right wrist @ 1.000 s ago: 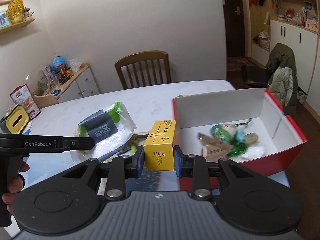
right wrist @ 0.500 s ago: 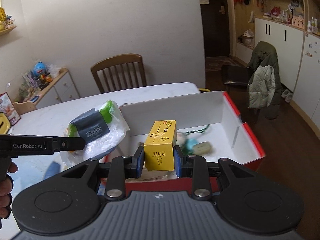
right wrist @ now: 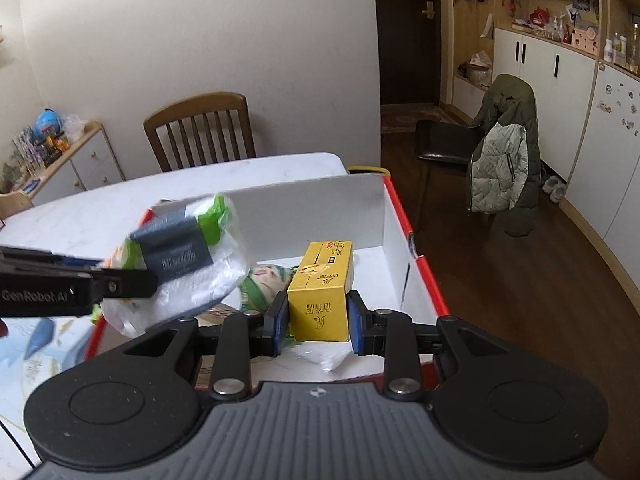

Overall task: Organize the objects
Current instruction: 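Carry the yellow box and wipe pack with both tools into the shoebox, then open both tools to drop the yellow box and wipe pack in the box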

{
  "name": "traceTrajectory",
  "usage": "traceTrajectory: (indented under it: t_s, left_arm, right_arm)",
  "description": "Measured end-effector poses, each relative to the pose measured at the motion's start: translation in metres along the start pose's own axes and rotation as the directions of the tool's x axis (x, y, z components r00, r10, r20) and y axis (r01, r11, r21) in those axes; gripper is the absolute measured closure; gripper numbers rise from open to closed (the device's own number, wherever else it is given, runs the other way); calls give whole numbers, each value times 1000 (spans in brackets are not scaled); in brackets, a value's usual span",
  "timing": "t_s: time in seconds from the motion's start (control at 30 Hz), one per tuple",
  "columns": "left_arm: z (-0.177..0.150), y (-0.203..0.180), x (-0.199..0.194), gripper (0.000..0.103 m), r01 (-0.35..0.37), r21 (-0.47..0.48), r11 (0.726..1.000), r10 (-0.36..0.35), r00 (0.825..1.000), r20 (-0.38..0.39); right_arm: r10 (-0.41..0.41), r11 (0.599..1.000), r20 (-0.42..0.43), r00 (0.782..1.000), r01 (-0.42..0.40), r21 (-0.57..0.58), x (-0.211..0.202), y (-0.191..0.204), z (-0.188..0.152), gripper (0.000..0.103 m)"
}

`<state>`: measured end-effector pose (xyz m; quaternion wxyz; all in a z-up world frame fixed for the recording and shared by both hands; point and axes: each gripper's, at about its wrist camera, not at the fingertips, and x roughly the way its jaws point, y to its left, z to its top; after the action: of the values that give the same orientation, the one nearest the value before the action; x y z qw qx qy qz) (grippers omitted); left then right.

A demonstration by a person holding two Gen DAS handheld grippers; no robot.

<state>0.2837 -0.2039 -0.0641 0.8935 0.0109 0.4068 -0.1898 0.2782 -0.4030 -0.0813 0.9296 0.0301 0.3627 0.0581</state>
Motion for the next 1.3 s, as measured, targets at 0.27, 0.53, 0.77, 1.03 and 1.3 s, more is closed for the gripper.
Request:
traceTrajectory:
  t_s: [0.27, 0.53, 0.77, 1.03, 1.3]
  left_arm:
    - [17, -20, 34, 67, -27, 30, 999, 27, 1000, -9]
    - [21, -27, 71, 67, -53, 43, 998, 55, 997, -46]
    - [19, -32, 95, 67, -61, 79, 995, 68, 994, -87]
    - [17, -27, 113, 67, -61, 90, 994, 73, 988, -133]
    - [13, -23, 125, 64, -48, 97, 994, 67, 977, -204]
  right_arm:
    - [-20, 999, -56, 998, 17, -51, 40, -3, 1, 74]
    - [-42, 996, -107, 993, 33, -78, 63, -3, -4, 74]
    - [-34, 995, -138, 990, 21, -95, 74, -5, -5, 74]
    - [-24, 997, -159, 987, 11, -79, 78, -10, -4, 72]
    - [-13, 998, -171, 985, 2, -64, 79, -14, -6, 71]
